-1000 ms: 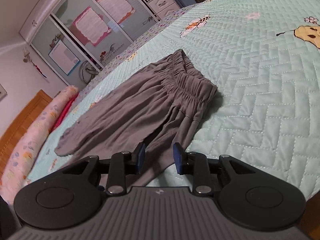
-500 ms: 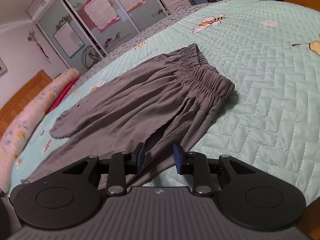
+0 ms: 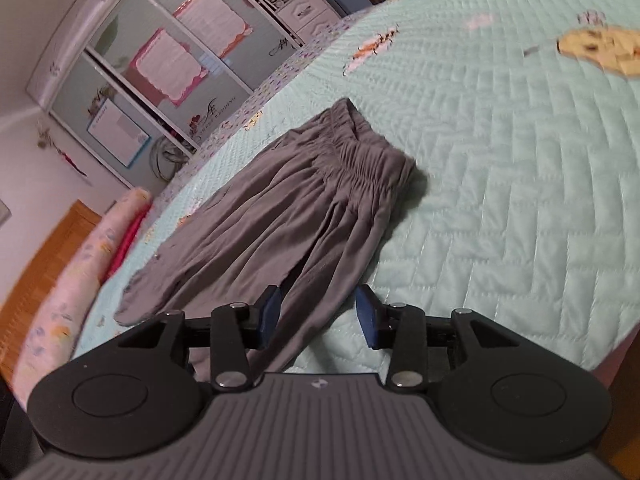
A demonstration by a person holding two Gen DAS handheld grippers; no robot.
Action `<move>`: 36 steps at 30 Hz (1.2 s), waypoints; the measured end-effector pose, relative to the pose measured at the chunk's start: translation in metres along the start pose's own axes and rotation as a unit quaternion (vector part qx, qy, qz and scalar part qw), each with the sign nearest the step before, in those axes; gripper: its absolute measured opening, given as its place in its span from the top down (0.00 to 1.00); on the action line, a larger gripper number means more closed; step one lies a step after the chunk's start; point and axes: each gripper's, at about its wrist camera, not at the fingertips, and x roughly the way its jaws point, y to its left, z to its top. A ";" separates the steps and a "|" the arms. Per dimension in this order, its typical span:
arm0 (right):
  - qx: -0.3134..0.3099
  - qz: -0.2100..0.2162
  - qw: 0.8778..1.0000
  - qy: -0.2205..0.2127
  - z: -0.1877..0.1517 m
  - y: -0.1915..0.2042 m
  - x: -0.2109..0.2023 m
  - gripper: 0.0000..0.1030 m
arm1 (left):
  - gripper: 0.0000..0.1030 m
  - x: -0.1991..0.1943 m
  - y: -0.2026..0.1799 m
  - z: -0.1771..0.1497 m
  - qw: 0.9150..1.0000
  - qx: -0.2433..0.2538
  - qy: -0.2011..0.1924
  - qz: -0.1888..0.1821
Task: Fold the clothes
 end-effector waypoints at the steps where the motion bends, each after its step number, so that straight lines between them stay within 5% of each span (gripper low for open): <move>1: 0.010 0.006 1.000 -0.001 -0.001 -0.003 0.000 0.59 | 0.47 0.005 0.005 0.004 1.000 -0.008 0.004 -0.002; 8: 0.033 0.020 0.999 0.003 0.001 -0.012 0.014 0.84 | 0.47 0.055 0.028 0.025 0.999 -0.028 0.026 -0.025; 13: 0.090 0.044 0.995 0.001 -0.002 -0.032 0.014 1.00 | 0.46 0.077 0.036 0.035 1.000 -0.009 0.028 0.003; 18: 0.056 0.023 0.998 -0.003 -0.003 -0.026 0.011 1.00 | 0.43 0.083 0.037 0.037 0.999 0.033 0.028 0.029; 23: 0.033 0.009 0.999 -0.003 -0.001 -0.023 0.004 1.00 | 0.32 0.088 0.042 0.035 0.998 0.026 0.028 0.042; 29: 0.042 0.018 0.999 -0.005 -0.002 -0.029 0.006 1.00 | 0.35 0.063 0.041 0.037 0.998 -0.001 0.012 0.056; 31: 0.035 0.018 0.999 -0.006 -0.002 -0.028 0.006 1.00 | 0.34 0.050 0.035 0.033 0.999 -0.006 -0.006 0.034; 34: 0.031 0.015 0.999 -0.006 -0.003 -0.026 0.006 1.00 | 0.32 0.063 0.032 0.017 0.999 -0.011 0.046 0.016; 36: 0.028 0.011 1.000 -0.005 -0.003 -0.025 0.006 1.00 | 0.32 0.059 0.035 0.013 0.999 -0.021 0.032 0.017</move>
